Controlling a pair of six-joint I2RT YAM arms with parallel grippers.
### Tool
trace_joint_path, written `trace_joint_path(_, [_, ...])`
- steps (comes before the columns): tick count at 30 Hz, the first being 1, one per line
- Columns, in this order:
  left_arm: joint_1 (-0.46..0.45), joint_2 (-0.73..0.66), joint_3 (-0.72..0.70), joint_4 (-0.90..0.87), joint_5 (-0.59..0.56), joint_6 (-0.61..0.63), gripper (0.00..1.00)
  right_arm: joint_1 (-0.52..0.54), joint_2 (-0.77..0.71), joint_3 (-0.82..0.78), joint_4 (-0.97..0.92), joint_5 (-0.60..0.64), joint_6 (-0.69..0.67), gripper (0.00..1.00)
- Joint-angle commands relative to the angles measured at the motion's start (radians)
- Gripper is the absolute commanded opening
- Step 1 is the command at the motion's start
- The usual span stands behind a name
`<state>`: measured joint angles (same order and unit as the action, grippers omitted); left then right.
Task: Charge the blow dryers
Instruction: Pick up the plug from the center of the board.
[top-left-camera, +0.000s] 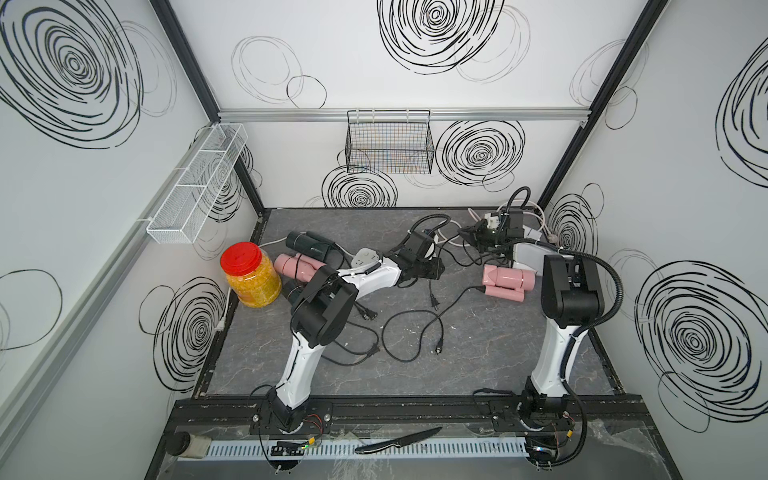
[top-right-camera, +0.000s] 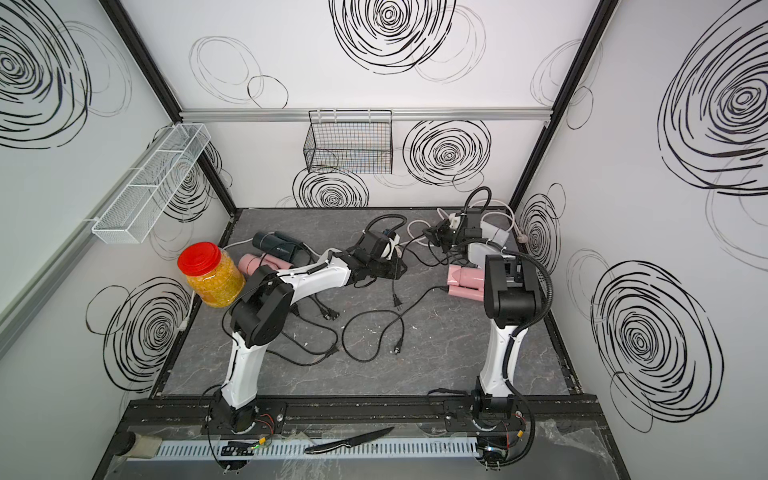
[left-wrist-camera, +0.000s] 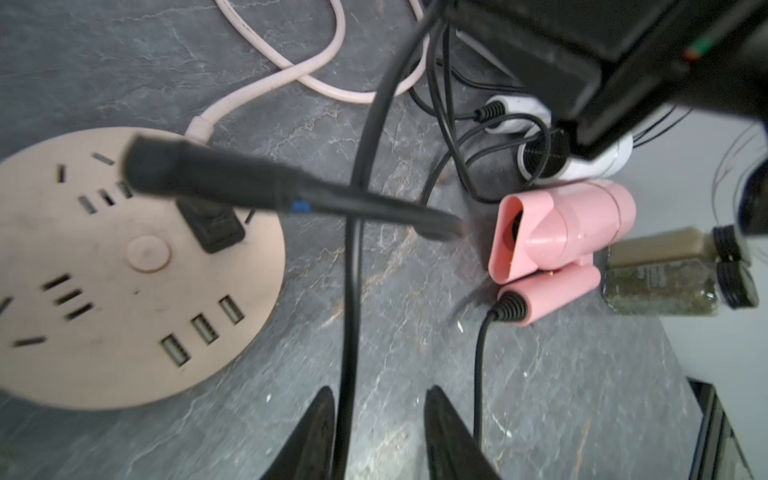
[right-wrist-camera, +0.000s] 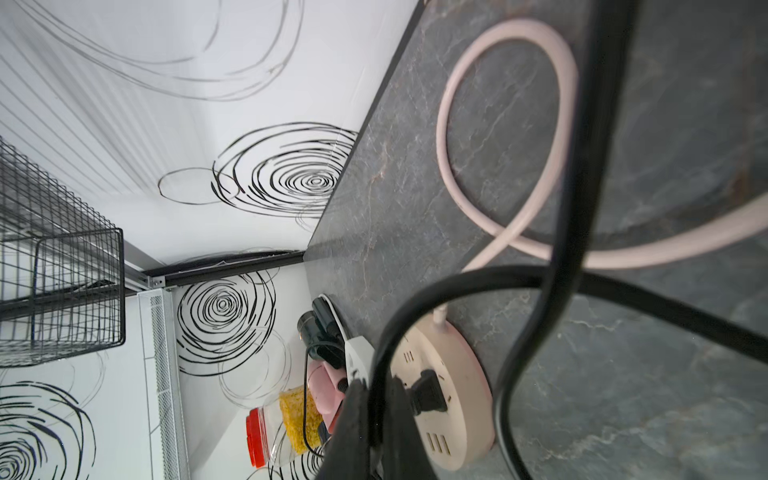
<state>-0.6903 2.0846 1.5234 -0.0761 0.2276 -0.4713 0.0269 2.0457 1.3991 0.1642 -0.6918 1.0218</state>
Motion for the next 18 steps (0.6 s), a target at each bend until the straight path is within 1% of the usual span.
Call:
trace_joint_path(1, [0.034,-0.132,-0.048,0.033,0.006,0.019,0.50,-0.018,0.001,0.150,-0.108,0.132,-0.089,0.04])
trace_joint_path(4, [0.069,-0.199,-0.090,0.004,0.009,0.040,0.52,-0.020,0.006,0.237,-0.165,0.237,-0.137,0.04])
trace_joint_path(5, [0.080,-0.217,-0.094,-0.009,0.005,0.042,0.55,-0.018,0.008,0.266,-0.176,0.263,-0.152,0.04])
trace_joint_path(8, [0.105,-0.246,-0.079,-0.046,0.002,0.118,0.58,-0.019,0.016,0.346,-0.194,0.297,-0.177,0.04])
trace_joint_path(10, [0.116,-0.256,-0.065,-0.046,0.006,0.160,0.66,-0.018,0.019,0.397,-0.185,0.278,-0.187,0.03])
trace_joint_path(12, [0.121,-0.252,-0.037,-0.048,0.003,0.215,0.70,-0.011,0.017,0.448,-0.184,0.259,-0.206,0.04])
trace_joint_path(13, [0.123,-0.246,-0.015,-0.056,-0.004,0.245,0.71,-0.007,0.015,0.475,-0.183,0.246,-0.215,0.04])
trace_joint_path(15, [0.133,-0.224,0.032,-0.069,-0.011,0.268,0.72,0.000,0.010,0.515,-0.169,0.213,-0.226,0.04])
trace_joint_path(18, [0.160,-0.183,0.108,-0.065,0.021,0.286,0.75,0.012,0.002,0.551,-0.133,0.169,-0.222,0.05])
